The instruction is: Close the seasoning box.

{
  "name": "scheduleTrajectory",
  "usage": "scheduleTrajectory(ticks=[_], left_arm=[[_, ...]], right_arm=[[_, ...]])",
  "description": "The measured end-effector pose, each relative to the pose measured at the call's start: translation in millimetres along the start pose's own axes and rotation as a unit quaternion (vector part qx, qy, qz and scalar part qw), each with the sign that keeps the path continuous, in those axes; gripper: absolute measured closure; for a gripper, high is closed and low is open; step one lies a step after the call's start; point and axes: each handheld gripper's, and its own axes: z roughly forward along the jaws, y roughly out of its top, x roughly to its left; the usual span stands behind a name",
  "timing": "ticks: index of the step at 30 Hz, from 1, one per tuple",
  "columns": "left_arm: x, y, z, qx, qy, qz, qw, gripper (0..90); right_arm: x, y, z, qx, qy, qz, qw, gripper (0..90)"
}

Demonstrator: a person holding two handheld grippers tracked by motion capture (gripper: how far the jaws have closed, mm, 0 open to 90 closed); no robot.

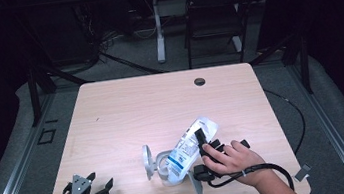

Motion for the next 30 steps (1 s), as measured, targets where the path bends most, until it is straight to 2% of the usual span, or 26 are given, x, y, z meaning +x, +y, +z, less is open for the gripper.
scheduleTrajectory(ticks=[30], left_arm=[[-0.4, -0.1, 0.7, -0.001, -0.002, 0.000, 1.0000, 31.8]], right_arm=[[-2.7, 0.4, -1.7, 0.002, 0.003, -0.013, 0.9999, 70.5]])
